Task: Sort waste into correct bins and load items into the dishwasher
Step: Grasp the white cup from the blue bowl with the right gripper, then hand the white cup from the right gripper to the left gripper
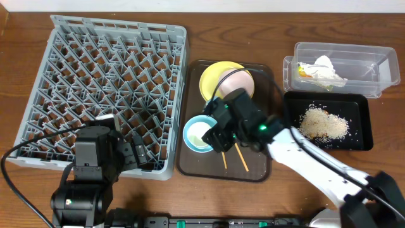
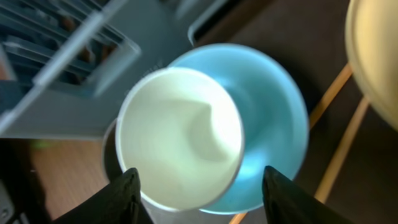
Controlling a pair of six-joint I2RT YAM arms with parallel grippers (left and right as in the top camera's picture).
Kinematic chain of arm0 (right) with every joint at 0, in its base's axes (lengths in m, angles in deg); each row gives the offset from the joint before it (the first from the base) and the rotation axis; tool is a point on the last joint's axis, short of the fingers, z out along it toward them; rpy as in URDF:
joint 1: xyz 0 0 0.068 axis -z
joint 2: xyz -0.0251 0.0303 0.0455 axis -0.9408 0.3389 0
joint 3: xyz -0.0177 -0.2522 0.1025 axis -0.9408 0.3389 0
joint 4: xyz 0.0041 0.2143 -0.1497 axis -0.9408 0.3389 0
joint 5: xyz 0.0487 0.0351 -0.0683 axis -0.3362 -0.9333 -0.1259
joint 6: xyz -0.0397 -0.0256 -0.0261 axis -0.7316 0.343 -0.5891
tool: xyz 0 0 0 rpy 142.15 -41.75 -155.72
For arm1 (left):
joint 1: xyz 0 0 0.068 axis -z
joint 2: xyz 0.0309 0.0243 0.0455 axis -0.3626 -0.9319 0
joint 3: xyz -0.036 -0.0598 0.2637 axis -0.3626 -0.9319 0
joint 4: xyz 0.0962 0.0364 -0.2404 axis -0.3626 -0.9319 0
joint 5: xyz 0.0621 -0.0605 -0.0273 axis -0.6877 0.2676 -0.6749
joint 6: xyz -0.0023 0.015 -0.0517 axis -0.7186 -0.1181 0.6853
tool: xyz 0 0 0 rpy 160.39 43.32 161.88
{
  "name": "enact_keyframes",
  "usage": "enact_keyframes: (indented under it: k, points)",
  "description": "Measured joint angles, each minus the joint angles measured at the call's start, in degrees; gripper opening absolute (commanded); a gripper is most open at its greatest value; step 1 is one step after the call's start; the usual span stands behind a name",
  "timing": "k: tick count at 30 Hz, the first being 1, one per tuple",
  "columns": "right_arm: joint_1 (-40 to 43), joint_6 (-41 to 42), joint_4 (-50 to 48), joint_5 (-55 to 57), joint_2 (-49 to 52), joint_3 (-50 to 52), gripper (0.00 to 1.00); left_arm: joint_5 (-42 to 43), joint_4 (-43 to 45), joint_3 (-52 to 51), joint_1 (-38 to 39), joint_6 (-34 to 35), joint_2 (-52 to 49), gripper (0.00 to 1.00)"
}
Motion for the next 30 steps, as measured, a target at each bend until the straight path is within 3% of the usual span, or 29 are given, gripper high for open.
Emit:
enact_keyframes:
  k: [3,14,23,30]
  points:
    - [-1.29,2.32,-0.72,2.51,2.23,0.00,0.50,0.00,0.00,0.00,0.00,0.00,0.00,0.94]
    - [-1.25,8.74,-5.31,5.55,8.11,0.00,0.02,0.00,0.00,0.00,0.00,0.00,0.00,0.94]
    - [3.61,9.51,-1.70,5.66,2.23,-1.99,0.01,0.42,0.15,0.00,0.00,0.13,0.00,0.94]
    - [16.48,9.92,-1.57,-3.61,-8.72,-5.46,0.01,12.35,9.25,-0.04,0.00,5.46,-0.90,0.94]
